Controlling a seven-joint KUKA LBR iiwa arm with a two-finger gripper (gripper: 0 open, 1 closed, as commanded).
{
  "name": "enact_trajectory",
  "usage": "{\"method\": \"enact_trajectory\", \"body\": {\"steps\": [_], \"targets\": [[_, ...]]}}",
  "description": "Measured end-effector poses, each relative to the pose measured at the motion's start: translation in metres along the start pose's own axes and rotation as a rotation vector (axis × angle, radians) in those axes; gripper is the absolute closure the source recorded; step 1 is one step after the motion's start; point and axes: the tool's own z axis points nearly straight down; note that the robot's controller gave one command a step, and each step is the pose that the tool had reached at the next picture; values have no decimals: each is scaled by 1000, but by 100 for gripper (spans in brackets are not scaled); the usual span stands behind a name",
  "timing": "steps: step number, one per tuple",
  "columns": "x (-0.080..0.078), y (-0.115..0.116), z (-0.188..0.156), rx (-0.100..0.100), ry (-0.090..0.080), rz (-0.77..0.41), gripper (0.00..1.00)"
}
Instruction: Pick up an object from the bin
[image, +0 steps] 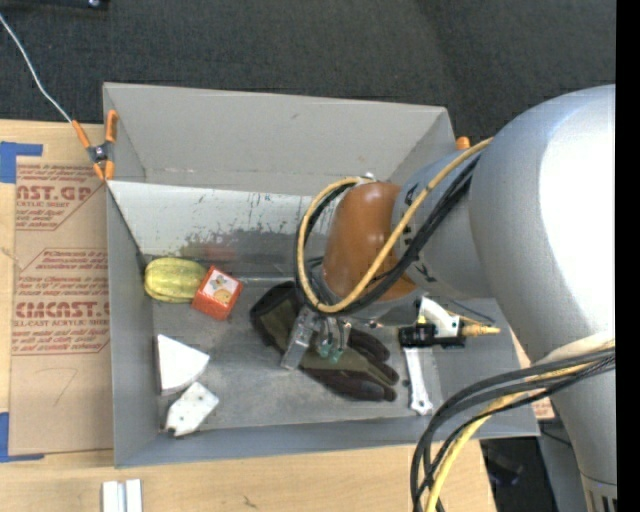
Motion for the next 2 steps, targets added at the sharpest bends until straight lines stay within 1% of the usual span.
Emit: {"method": "enact_trajectory", "body": {"steps": [1,2], "targets": [[2,-1,-12,3,7,0,100],[2,0,-38,2,4,-1,100]]}}
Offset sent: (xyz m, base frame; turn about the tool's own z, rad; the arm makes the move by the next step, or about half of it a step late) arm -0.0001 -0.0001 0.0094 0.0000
